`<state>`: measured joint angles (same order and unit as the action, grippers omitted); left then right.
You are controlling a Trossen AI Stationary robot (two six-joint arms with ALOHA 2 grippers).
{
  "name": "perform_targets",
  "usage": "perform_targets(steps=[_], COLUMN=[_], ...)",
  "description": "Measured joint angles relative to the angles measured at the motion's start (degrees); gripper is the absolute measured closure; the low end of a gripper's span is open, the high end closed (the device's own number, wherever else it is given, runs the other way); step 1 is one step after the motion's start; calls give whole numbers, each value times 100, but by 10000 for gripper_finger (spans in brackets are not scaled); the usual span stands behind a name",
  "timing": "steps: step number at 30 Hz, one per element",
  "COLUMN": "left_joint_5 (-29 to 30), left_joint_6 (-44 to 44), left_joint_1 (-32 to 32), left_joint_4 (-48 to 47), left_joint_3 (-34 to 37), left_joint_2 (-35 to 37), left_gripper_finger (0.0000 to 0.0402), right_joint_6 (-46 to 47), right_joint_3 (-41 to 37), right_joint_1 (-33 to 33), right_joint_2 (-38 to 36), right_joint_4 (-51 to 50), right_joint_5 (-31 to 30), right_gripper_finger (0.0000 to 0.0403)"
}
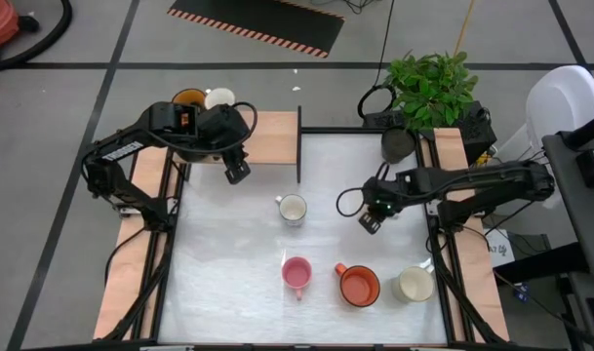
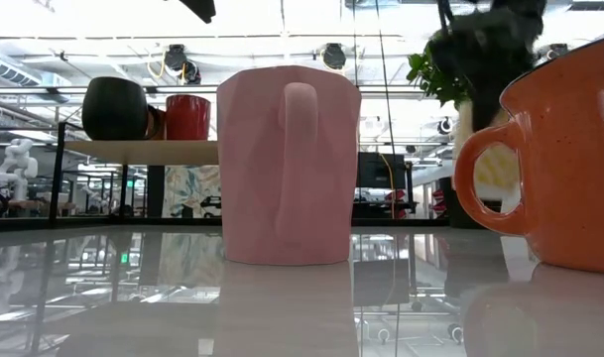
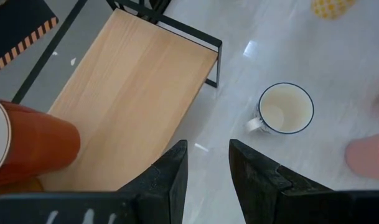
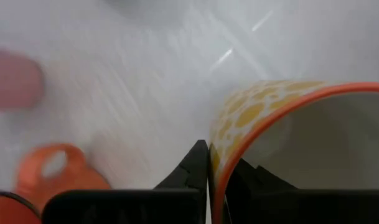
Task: Place coffee mugs
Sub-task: Put the yellow patterned mug on the shelf
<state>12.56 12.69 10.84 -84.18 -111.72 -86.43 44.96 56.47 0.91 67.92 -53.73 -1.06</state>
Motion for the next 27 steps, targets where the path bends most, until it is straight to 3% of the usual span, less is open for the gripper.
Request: perform_targets(steps=[14, 27], left_joint_5=[-2, 0], left_joint_6=[183, 524], left_joint_1=[-1, -28], left_joint_4=[2, -61], left_joint_3=[0, 0], left_joint_2=[0, 0], left_gripper_finger=[280, 279], right_joint_6=[237, -113], right_joint_3=[2126, 3896], right_joint_1=[147, 430], right_joint_2=[110, 1164], right_joint_4=[-962, -1301], right_joint_5=[-807, -922], right_gripper_finger=[393, 393])
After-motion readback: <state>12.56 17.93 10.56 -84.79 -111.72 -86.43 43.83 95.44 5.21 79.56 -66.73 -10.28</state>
